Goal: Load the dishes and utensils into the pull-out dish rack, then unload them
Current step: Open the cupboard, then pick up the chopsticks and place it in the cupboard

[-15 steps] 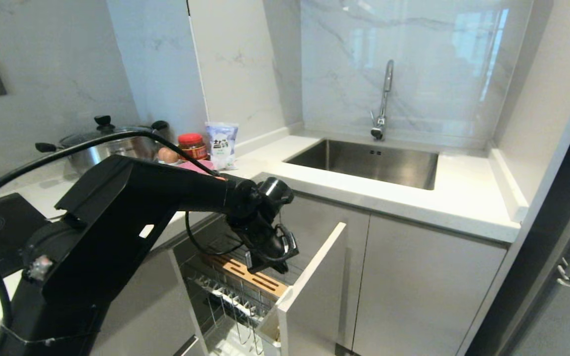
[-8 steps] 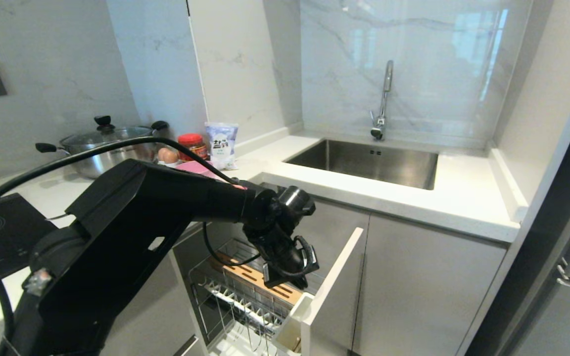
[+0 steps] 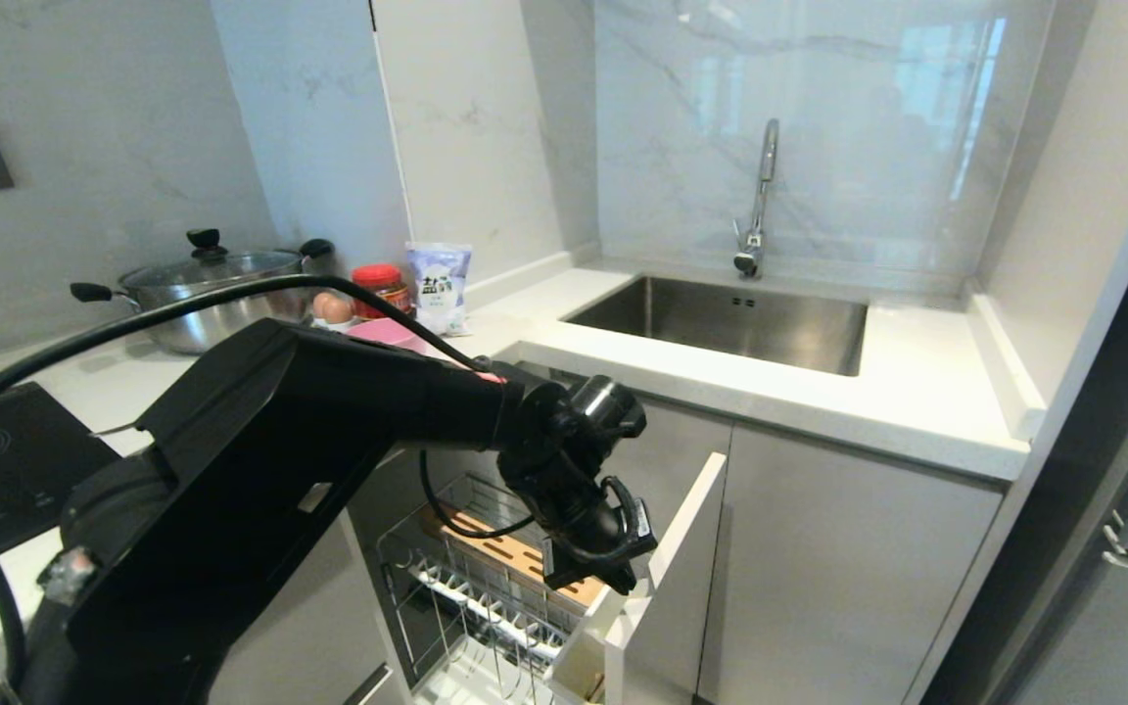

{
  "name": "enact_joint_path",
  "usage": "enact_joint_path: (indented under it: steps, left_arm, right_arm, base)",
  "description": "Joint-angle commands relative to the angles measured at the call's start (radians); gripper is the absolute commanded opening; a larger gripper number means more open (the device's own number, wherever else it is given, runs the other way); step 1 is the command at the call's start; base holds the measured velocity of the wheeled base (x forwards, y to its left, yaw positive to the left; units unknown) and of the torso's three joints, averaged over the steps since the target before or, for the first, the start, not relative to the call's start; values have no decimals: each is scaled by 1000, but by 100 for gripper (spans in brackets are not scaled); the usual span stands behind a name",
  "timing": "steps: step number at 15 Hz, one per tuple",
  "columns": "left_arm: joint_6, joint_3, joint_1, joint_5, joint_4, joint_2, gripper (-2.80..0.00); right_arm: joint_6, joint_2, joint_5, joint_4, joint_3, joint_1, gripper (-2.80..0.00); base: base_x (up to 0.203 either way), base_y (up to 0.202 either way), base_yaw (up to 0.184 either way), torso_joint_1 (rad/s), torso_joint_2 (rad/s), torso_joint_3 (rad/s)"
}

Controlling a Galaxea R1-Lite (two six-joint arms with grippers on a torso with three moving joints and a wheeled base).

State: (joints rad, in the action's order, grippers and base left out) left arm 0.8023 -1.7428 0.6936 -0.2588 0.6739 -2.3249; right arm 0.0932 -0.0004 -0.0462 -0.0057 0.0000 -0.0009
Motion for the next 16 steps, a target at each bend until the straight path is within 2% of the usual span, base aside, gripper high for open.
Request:
enact_joint_path:
  steps: [1, 10, 11, 14, 16]
  left_arm:
    - [5, -1, 4, -2, 6, 4, -280]
    - [0, -1, -2, 10, 7, 4, -280]
    - [0, -1, -7, 36, 8, 8, -280]
    - [-6, -9, -54, 168, 7, 63, -280]
    - [-27, -10, -91, 199, 7, 127, -280]
  right_arm:
    - [0, -4, -1, 0, 0, -1, -280]
    - [0, -4, -1, 0, 0, -1, -280]
    - [0, -4, 0, 0, 0, 1, -280]
    - [0, -4, 0, 0, 0, 1, -280]
    - [0, -4, -1, 0, 0, 0, -280]
  base:
    - [0, 0, 0, 0, 0, 0]
    - [0, 0, 0, 0, 0, 0]
    - [0, 0, 0, 0, 0, 0]
    - [0, 0, 0, 0, 0, 0]
    - [0, 0, 0, 0, 0, 0]
